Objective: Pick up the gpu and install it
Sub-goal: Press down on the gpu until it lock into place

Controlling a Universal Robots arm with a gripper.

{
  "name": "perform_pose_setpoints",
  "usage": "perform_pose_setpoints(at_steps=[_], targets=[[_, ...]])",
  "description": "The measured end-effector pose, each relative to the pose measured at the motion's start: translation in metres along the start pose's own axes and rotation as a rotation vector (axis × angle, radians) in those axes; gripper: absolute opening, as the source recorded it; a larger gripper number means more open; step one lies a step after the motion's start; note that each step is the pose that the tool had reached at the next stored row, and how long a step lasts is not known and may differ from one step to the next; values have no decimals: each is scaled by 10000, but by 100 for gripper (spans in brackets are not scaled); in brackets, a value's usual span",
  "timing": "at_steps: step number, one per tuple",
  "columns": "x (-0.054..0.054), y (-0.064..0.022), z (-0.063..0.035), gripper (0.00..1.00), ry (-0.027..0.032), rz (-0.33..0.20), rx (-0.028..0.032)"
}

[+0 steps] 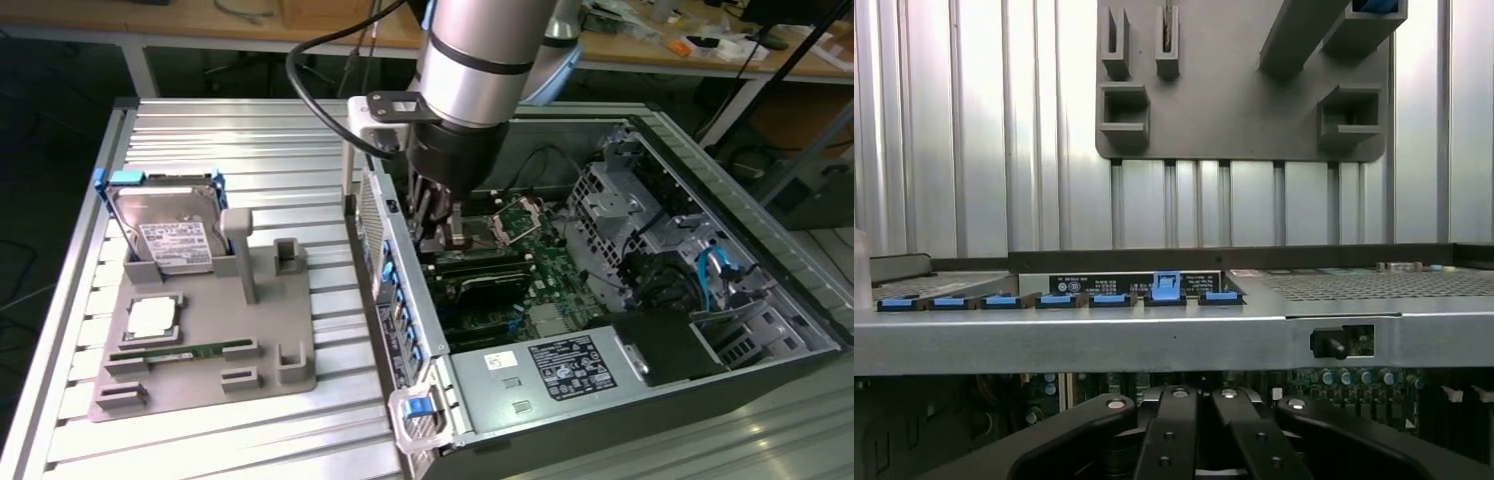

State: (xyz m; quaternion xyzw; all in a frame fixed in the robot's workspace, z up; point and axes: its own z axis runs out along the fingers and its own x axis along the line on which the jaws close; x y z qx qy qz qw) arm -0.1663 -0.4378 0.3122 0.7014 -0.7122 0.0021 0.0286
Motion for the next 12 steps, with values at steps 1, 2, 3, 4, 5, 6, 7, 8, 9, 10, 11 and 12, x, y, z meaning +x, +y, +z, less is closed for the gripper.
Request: perform_pose_setpoints(at_steps=[1,2,3,4,5,6,7,8,9,10,11,12], targets=[[0,-1,7,11,17,-4,85],[0,-1,7,11,20,-5,88],[0,1,5,11,22,-6,88],[0,2,0,11,22,-5,90],[0,3,0,11,22,-5,90],[-1,6,0,11,22,-3,90],[-2,8,1,11,22,0,90],[-1,8,1,11,24,1,88],[-2,7,5,11,22,1,90],[-2,2,9,11,21,1,90],[-2,-11,12,11,23,0,89],[-2,-33,14,11,23,2,88]])
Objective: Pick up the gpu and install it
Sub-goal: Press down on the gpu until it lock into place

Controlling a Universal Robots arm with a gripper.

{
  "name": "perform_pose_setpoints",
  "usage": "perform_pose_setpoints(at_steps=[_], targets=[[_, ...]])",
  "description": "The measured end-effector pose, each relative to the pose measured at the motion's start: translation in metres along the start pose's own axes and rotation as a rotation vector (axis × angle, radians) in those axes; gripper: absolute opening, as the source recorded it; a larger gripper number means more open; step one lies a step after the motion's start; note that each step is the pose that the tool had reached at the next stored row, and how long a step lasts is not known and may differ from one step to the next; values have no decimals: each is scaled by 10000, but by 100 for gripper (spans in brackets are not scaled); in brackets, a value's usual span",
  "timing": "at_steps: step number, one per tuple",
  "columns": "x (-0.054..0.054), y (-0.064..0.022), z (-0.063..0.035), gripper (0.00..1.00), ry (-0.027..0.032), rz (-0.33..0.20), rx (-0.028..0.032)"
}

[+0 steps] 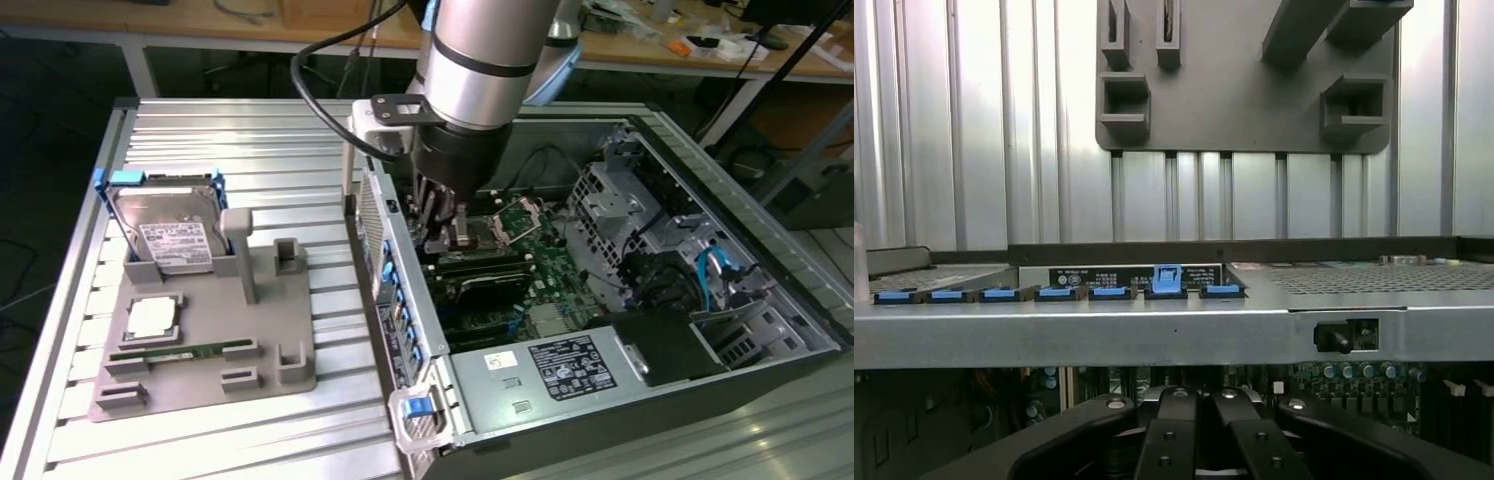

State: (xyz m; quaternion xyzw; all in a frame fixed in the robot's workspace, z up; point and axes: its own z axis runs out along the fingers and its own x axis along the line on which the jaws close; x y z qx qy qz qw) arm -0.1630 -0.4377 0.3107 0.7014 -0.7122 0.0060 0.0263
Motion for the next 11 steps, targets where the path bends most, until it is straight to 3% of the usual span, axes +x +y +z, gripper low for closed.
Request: perform_pose_setpoints(at_steps=[3,11], targets=[[5,-140,3,11,-1,-1,-2],[5,-142,3,11,0,-1,-10]])
